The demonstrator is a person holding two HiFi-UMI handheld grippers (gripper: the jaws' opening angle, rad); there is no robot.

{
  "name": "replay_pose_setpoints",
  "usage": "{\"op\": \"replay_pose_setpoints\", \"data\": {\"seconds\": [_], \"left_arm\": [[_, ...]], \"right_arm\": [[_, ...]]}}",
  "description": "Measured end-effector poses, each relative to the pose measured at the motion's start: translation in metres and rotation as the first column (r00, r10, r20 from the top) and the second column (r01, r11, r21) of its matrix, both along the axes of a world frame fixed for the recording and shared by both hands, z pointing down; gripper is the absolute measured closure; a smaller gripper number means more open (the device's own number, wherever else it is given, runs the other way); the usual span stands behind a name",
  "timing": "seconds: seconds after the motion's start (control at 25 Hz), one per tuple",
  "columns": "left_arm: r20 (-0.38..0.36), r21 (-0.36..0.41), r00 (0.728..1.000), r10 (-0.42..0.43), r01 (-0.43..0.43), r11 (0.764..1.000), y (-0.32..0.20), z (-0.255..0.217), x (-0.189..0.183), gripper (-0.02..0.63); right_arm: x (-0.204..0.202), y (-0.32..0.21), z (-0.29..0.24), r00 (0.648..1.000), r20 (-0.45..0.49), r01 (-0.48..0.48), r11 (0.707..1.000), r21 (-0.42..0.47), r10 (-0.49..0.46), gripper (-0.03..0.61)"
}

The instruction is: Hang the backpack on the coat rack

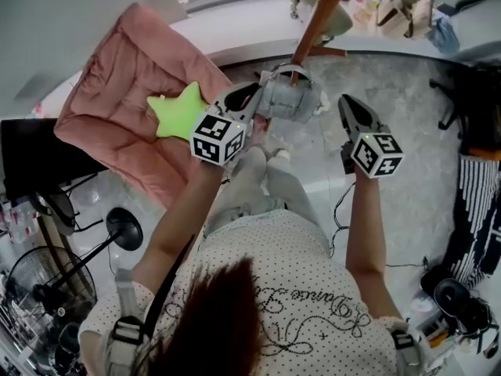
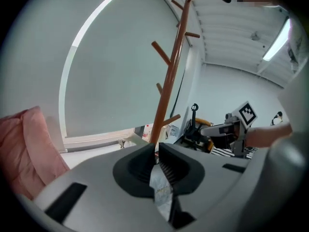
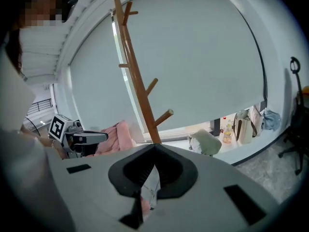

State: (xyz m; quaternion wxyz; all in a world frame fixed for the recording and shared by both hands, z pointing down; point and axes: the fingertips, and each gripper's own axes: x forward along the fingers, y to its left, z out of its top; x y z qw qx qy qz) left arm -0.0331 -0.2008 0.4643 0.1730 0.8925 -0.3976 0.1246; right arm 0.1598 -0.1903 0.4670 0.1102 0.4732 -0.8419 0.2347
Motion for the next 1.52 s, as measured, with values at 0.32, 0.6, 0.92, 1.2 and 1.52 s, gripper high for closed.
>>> {"op": "replay_pose_setpoints", "data": {"seconds": [0.32,0.6,0.92,1.2,1.52], "left_arm": [[-0.117,0.070,0.993,-0.015,0.024,0.997,-0.007,-0.078,-0.001,0.609],[-0.074,0.184,0.997,0.004,0.010,0.983,-0.005,-0.121,0.003,0.609],[-0.018,0.368,1.000,-0.012,0.017,0.930,0.000,-0.166,0.006,0.609],[-0.038,0.410,0.999,-0.021,0.035,0.911,-0.003,-0.188,0.002,0.609],[-0.005,0.435,0.999,-0.033,0.032,0.900,-0.007,-0.191,0.004,0.609]], "right_arm": [[-0.004,-0.001,-0.091,0.997,0.079,-0.036,0.990,0.136,0.025,0.566],[-0.014,0.013,-0.145,0.999,0.012,-0.037,0.969,0.246,0.035,0.566],[-0.027,0.024,-0.172,0.997,0.022,-0.073,0.940,0.335,0.069,0.566],[-0.031,0.028,-0.190,0.994,0.023,-0.108,0.902,0.418,0.108,0.566],[-0.018,0.023,-0.208,0.986,0.028,-0.158,0.861,0.484,0.165,0.566]]}}
